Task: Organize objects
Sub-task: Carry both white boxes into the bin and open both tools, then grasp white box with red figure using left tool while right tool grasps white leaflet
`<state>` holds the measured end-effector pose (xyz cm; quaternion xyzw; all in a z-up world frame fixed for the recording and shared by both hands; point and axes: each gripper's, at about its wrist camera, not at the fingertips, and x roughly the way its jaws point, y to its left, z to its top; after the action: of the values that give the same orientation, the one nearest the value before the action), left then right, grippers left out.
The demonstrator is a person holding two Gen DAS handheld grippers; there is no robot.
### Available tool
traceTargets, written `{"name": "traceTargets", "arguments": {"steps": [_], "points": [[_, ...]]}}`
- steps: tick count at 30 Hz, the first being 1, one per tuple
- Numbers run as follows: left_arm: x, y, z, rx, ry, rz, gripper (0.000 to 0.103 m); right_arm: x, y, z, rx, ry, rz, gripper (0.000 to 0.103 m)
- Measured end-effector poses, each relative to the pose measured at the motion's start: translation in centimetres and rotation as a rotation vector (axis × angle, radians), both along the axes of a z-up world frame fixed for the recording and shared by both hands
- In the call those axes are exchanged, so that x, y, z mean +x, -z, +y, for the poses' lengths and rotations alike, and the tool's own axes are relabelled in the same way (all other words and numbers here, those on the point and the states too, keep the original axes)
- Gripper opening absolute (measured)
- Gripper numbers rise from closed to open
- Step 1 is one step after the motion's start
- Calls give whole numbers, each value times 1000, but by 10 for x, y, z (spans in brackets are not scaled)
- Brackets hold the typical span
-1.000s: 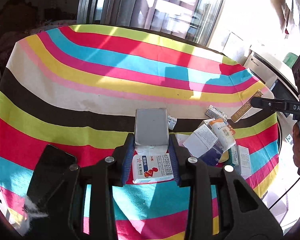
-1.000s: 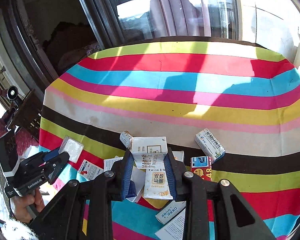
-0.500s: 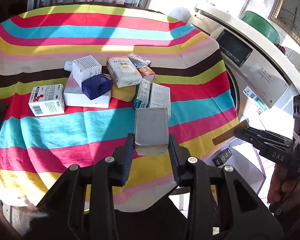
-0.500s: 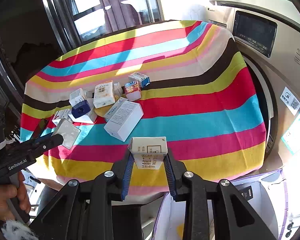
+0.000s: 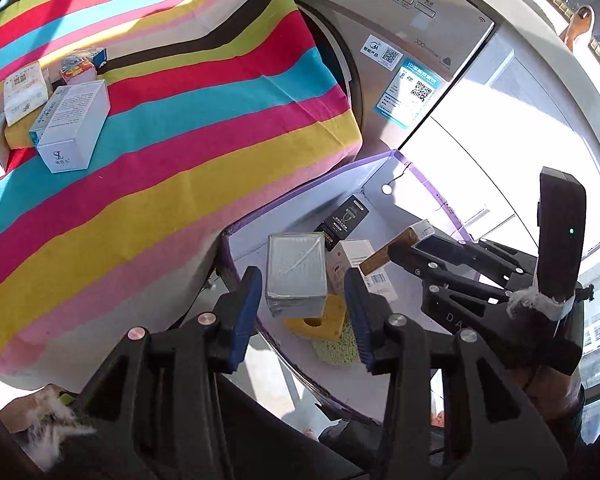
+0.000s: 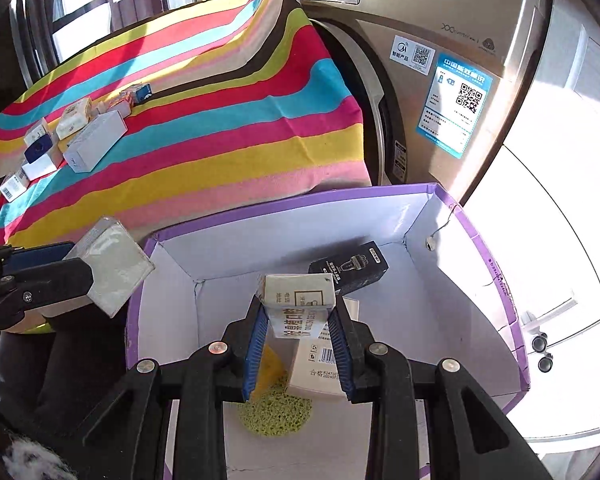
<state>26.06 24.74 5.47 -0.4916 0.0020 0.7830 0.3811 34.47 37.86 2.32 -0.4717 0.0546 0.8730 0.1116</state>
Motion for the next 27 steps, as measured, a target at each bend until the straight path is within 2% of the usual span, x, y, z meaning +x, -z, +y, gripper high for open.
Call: {"name": "traceTargets", "arguments": {"steps": [1, 2, 3, 5, 8, 12, 15, 22, 27], "points": [[0, 2, 1, 0, -6, -3, 72, -2, 1, 3, -9, 10, -9, 34], [-1, 3, 1, -4, -13, 1, 78, -3, 2, 5, -16, 21, -20, 39], [-1, 3, 0, -9, -18, 7, 78, -5, 2, 6, -19, 28, -26, 43], [-5, 2, -7, -24, -36, 26, 78, -8, -1, 3, -17, 26, -22, 60], [-16, 1, -26, -84, -116, 74, 81, -17, -5, -9, 2, -3, -29, 71], [-38, -8, -71, -144, -277, 152, 86, -36, -11, -34, 10, -69, -44, 71], [-56, -13, -120, -170, -420, 186, 94, -54, -19, -51, 9, -118, -32, 72], [-73, 9, -236, -168, -646, 37, 95, -103, -30, -92, -36, -218, -9, 75], [-70, 15, -283, -158, -708, -9, 95, -123, -31, -136, -56, -295, -22, 75]]}}
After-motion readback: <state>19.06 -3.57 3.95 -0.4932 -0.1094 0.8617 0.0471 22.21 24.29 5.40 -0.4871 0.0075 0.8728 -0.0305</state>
